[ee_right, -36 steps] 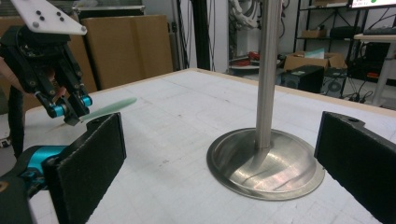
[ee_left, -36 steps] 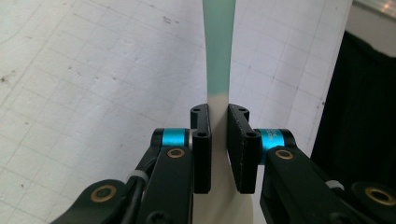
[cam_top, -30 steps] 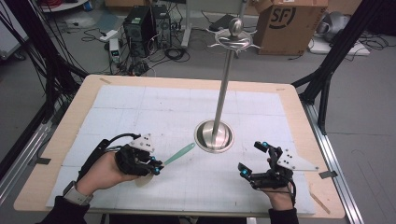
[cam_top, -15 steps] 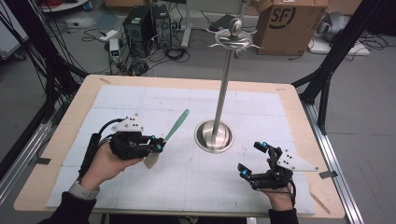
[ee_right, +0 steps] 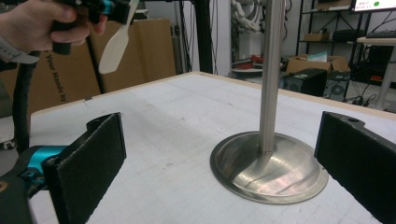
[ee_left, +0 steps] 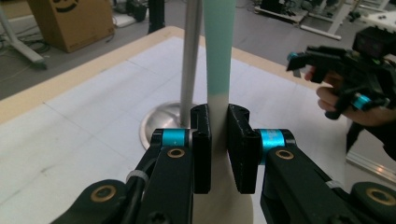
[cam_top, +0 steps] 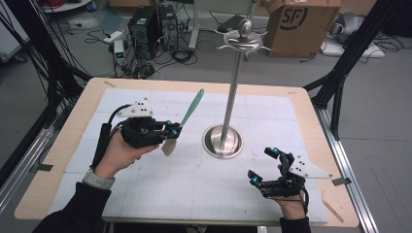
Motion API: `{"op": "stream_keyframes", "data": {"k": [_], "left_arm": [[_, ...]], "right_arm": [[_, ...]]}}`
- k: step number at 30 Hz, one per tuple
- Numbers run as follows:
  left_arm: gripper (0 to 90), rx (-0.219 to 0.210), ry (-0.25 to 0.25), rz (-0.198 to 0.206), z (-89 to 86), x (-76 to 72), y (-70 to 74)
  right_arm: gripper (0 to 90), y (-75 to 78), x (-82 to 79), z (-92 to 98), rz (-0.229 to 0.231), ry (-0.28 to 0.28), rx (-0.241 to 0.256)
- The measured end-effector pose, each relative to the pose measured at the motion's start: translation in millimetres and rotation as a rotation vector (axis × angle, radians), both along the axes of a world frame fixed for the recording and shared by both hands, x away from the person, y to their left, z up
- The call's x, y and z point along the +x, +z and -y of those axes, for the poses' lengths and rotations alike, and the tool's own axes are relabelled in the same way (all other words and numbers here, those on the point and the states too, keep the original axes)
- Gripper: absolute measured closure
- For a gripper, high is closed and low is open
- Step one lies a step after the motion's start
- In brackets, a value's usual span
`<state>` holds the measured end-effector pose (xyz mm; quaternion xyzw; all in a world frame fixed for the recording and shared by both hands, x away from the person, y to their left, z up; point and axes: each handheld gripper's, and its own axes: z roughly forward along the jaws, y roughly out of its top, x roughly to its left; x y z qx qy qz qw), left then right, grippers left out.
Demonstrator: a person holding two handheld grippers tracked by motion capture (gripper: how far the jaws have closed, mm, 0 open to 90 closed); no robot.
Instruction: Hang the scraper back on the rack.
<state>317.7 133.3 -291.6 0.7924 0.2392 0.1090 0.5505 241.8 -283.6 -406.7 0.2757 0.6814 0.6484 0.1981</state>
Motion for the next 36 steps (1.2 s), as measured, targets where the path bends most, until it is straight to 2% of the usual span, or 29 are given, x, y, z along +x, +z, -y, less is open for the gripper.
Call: {"op": "stream_keyframes", "data": {"k": [3,5,10,11,14,17,24,28,31,32,36], "left_arm": [[80.4,-0.010,-0.001,0.034,-2.9,4.7,8.4],[80.4,0.000,0.002,0.058,-3.6,6.4,15.8],[80.4,-0.008,-0.007,0.079,-0.9,11.0,33.2],[80.4,-0.013,-0.006,0.085,0.8,11.0,35.8],[80.3,0.021,0.014,0.119,6.0,9.0,42.7],[80.4,0.005,-0.005,0.145,11.3,6.6,46.7],[80.4,-0.004,0.002,0.171,23.7,6.9,53.8],[80.4,-0.021,-0.014,0.185,26.5,7.7,57.8],[80.4,-0.024,-0.009,0.196,27.5,8.0,61.5],[80.4,-0.024,-0.003,0.203,27.9,7.9,63.0],[80.4,-0.035,-0.008,0.202,28.5,9.9,68.4]], "right_arm": [[1.1,0.0,0.3,-0.3,-0.002,0.002,0.002],[1.1,-0.2,0.5,-0.4,-0.005,0.004,0.003],[1.1,-0.9,1.7,-0.9,-0.004,0.008,0.001],[1.1,-0.9,1.6,-0.9,-0.004,0.010,0.002],[1.1,-0.5,1.1,-0.9,-0.007,0.014,0.006],[1.1,-0.7,1.4,-0.7,-0.005,0.016,0.005],[1.1,-0.7,0.1,-0.4,-0.011,0.016,0.007],[1.1,-0.5,-1.3,1.9,-0.006,0.009,0.006],[1.1,-0.9,-2.7,3.2,-0.015,0.009,0.009],[1.1,-1.0,-2.5,4.0,-0.005,0.004,0.007],[1.1,-0.6,-4.2,5.9,-0.011,0.000,0.011]]}}
